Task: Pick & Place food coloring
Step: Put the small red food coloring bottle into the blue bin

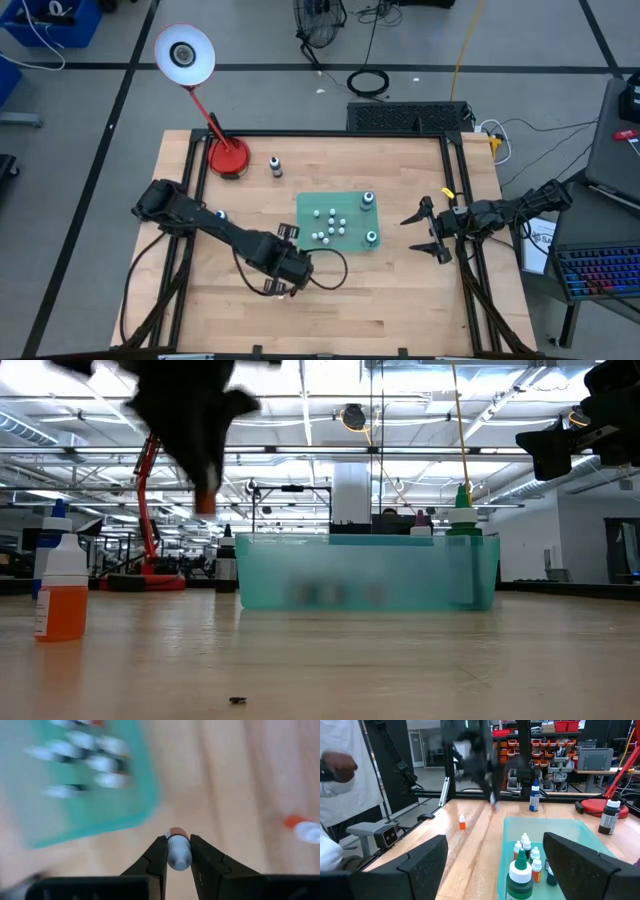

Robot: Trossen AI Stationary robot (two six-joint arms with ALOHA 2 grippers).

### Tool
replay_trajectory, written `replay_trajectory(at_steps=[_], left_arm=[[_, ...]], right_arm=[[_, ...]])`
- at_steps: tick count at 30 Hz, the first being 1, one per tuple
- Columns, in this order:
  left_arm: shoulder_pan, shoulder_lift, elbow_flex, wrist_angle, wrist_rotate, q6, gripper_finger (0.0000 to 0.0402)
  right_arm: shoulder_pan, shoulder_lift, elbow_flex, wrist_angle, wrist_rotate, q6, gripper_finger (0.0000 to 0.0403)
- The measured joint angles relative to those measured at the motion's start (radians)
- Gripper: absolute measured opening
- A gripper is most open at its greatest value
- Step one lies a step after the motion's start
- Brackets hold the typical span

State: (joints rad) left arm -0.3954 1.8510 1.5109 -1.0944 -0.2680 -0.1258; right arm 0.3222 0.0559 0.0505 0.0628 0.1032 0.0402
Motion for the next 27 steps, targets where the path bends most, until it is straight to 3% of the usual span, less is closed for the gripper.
replay_trajectory(at_steps=[3,8,12,19,27], left_arm=[[0.036,-0.001,0.129,-0.07,-0.077,0.071,0.0063],[0.17,-0.002,0.194,-0.03,-0.016,0.179,0.0063],[0.294,0.001,0.122,0.042,0.131,0.238,0.0063],[0.417,0.001,-0.032,0.211,0.248,0.263,0.0063],[0.47,0.001,-0.183,0.379,0.28,0.254,0.0063]], right_arm=[[0.0,0.0,0.0,0.0,0.0,0.0,0.0313],[0.0,0.0,0.0,0.0,0.0,0.0,0.0313],[0.0,0.0,0.0,0.0,0.0,0.0,0.0313],[0.0,0.0,0.0,0.0,0.0,0.0,0.0313],[0.0,0.0,0.0,0.0,0.0,0.0,0.0313]])
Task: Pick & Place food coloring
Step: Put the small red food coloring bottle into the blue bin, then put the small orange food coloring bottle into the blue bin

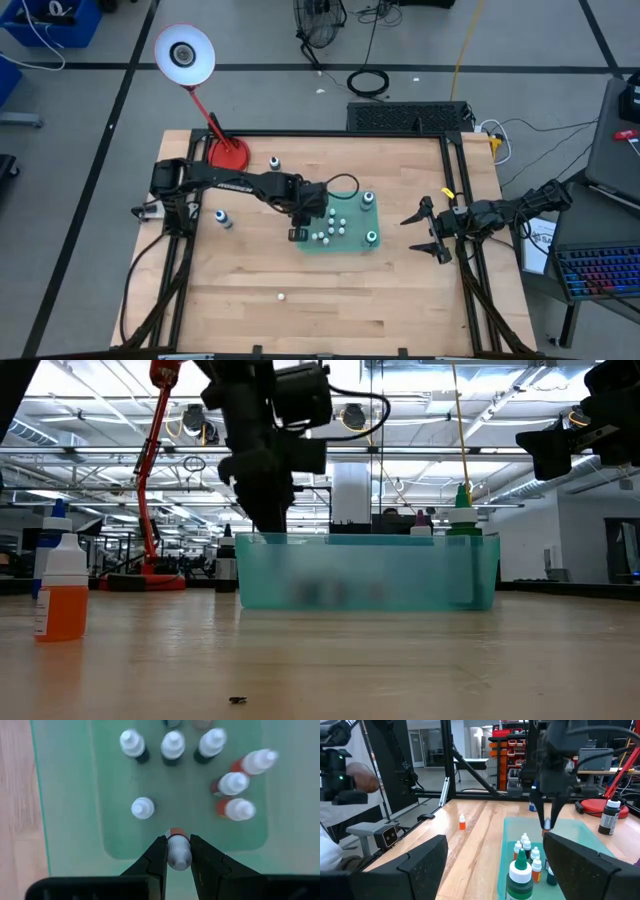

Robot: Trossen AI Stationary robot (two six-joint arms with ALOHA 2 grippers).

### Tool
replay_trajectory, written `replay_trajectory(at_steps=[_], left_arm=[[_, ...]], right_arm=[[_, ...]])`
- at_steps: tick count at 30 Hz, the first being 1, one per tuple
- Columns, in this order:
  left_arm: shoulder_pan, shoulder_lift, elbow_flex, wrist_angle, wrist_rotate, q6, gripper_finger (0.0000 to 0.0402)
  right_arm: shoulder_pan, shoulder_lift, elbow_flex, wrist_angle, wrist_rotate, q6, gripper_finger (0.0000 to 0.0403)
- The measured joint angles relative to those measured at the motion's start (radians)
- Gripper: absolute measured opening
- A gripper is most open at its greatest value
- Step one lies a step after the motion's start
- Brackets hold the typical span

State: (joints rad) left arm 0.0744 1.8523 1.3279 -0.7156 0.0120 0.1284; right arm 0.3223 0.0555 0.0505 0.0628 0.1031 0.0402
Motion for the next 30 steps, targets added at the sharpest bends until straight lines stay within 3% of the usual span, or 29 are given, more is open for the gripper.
replay_trajectory(at_steps=[7,14,20,30], left_arm=[[0.018,0.0,-0.06,0.071,0.05,-0.02,0.0065],[0.009,0.0,-0.064,0.094,0.066,-0.045,0.0124],[0.002,0.0,-0.059,0.113,0.066,-0.06,0.0141],[-0.012,-0.002,0.176,-0.253,0.067,-0.146,0.0127]], right_arm=[[0.0,0.0,0.0,0.0,0.0,0.0,0.0313],[0.0,0.0,0.0,0.0,0.0,0.0,0.0313],[0.0,0.0,0.0,0.0,0.0,0.0,0.0313],[0.0,0.0,0.0,0.0,0.0,0.0,0.0313]])
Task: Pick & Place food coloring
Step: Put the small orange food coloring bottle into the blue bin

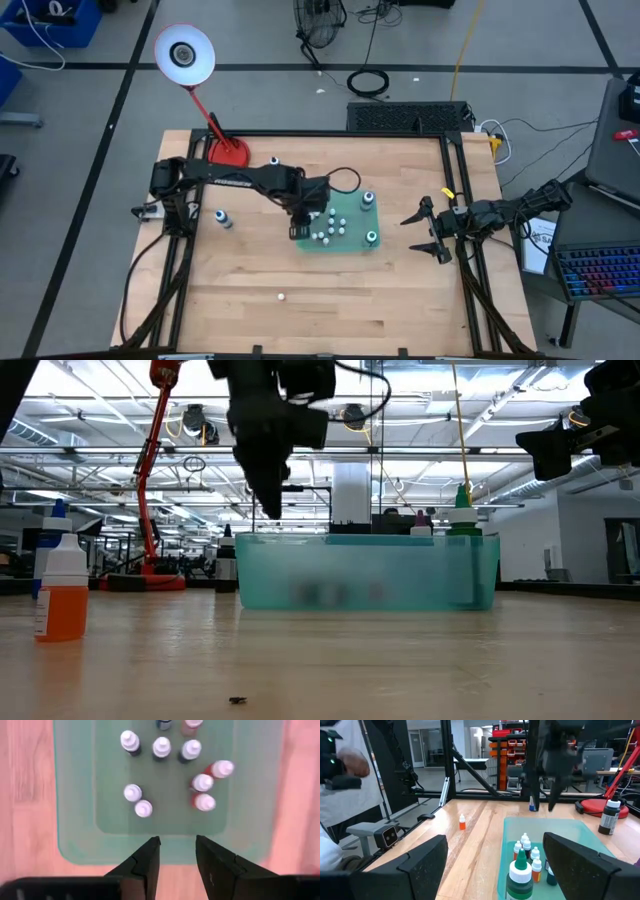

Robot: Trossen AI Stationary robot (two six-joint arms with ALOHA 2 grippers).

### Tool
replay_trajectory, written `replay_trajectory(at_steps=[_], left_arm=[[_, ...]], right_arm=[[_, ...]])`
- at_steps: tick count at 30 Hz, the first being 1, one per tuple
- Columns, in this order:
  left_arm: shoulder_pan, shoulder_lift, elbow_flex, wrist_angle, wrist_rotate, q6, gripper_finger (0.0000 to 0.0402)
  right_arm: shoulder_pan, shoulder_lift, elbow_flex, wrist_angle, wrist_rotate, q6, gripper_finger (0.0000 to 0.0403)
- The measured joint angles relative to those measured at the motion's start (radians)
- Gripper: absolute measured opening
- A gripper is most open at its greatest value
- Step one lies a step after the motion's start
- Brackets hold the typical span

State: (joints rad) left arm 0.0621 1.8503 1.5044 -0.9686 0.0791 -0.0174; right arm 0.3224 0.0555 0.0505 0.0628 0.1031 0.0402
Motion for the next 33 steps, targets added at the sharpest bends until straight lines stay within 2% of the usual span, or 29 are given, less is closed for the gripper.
replay_trajectory(at_steps=[4,6,8,10,15,20,23,27,33], left_arm=[[-0.059,0.0,0.073,-0.103,0.083,-0.037,0.0126],[-0.116,0.0,0.081,-0.106,0.146,-0.048,0.0128],[-0.194,0.0,0.081,-0.096,0.163,-0.049,0.0128],[-0.281,0.0,0.065,-0.068,0.121,-0.054,0.0127],[-0.509,0.001,0.017,-0.035,-0.064,-0.098,0.0127],[-0.678,0.002,-0.044,0.096,-0.219,-0.148,0.0127],[-0.715,0.001,-0.064,0.123,-0.27,-0.181,0.0137],[-0.711,0.001,-0.093,0.125,-0.324,-0.239,0.0168],[-0.661,0.001,-0.163,0.183,-0.219,-0.254,0.0213]], right_arm=[[0.0,0.0,0.0,0.0,0.0,0.0,0.0313],[0.0,0.0,0.0,0.0,0.0,0.0,0.0313],[0.0,0.0,0.0,0.0,0.0,0.0,0.0313],[0.0,0.0,0.0,0.0,0.0,0.0,0.0313],[0.0,0.0,0.0,0.0,0.0,0.0,0.0313],[0.0,0.0,0.0,0.0,0.0,0.0,0.0313],[0.0,0.0,0.0,0.0,0.0,0.0,0.0313],[0.0,0.0,0.0,0.0,0.0,0.0,0.0313],[0.0,0.0,0.0,0.0,0.0,0.0,0.0313]])
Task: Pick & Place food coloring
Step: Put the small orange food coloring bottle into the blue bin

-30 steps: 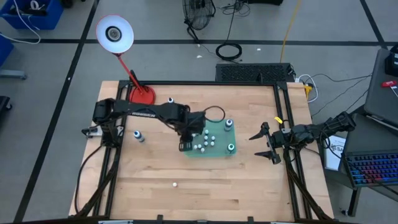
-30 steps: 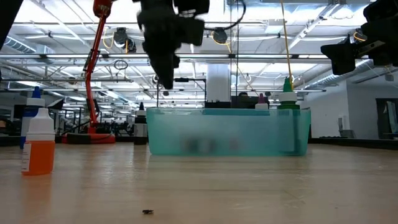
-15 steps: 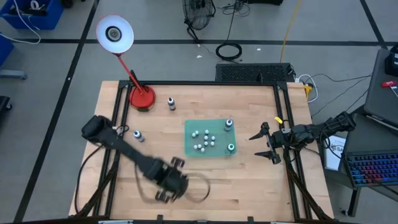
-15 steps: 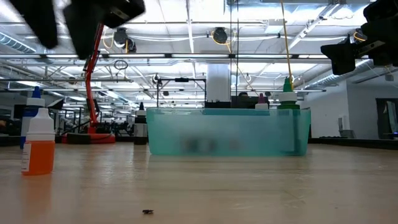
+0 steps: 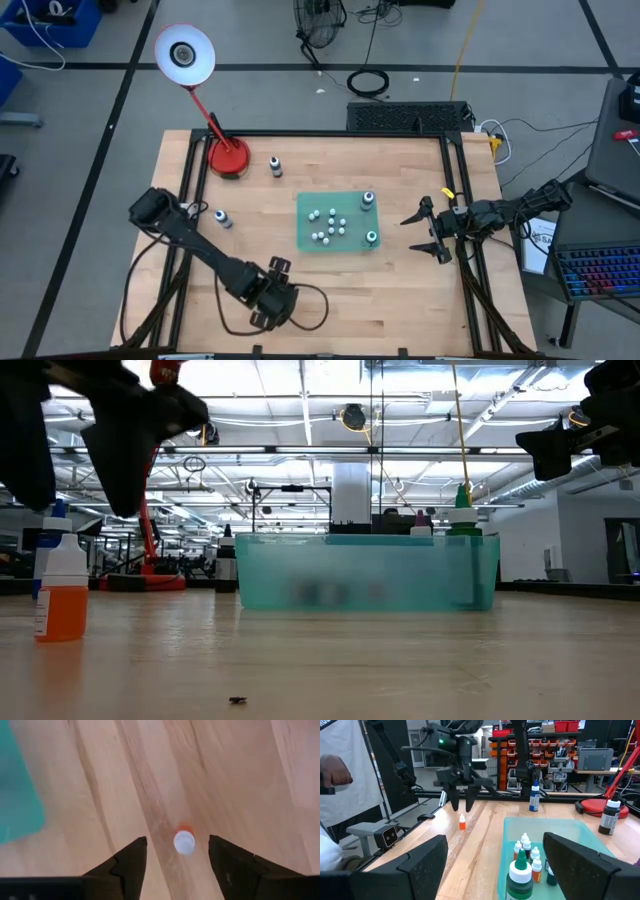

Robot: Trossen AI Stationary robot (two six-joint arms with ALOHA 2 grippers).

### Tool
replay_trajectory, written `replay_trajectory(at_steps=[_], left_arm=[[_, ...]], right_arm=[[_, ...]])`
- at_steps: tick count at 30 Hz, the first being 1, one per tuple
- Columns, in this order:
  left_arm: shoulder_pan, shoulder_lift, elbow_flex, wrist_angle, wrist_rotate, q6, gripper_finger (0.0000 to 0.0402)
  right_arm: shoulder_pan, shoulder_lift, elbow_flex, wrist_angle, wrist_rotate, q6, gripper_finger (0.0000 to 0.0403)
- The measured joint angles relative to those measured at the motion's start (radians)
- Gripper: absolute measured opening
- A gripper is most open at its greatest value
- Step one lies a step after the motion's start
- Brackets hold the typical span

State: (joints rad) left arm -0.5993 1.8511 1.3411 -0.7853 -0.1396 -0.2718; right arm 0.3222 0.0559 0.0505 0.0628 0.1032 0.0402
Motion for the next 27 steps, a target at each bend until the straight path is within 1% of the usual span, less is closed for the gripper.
replay_trajectory(at_steps=[3,6,14,17,27], left_arm=[[0.013,0.0,-0.024,0.037,0.025,0.0,0.0222],[0.017,0.0,-0.05,0.075,0.043,-0.004,0.0222],[0.017,0.0,-0.113,0.131,0.061,-0.042,0.0204],[0.017,0.0,-0.118,0.16,0.061,-0.04,0.0197],[0.017,0.0,-0.118,0.158,0.061,-0.045,0.018]], right_arm=[[0.0,0.0,0.0,0.0,0.0,0.0,0.0313],[0.0,0.0,0.0,0.0,0.0,0.0,0.0313],[0.0,0.0,0.0,0.0,0.0,0.0,0.0313],[0.0,0.0,0.0,0.0,0.0,0.0,0.0313],[0.0,0.0,0.0,0.0,0.0,0.0,0.0313]])
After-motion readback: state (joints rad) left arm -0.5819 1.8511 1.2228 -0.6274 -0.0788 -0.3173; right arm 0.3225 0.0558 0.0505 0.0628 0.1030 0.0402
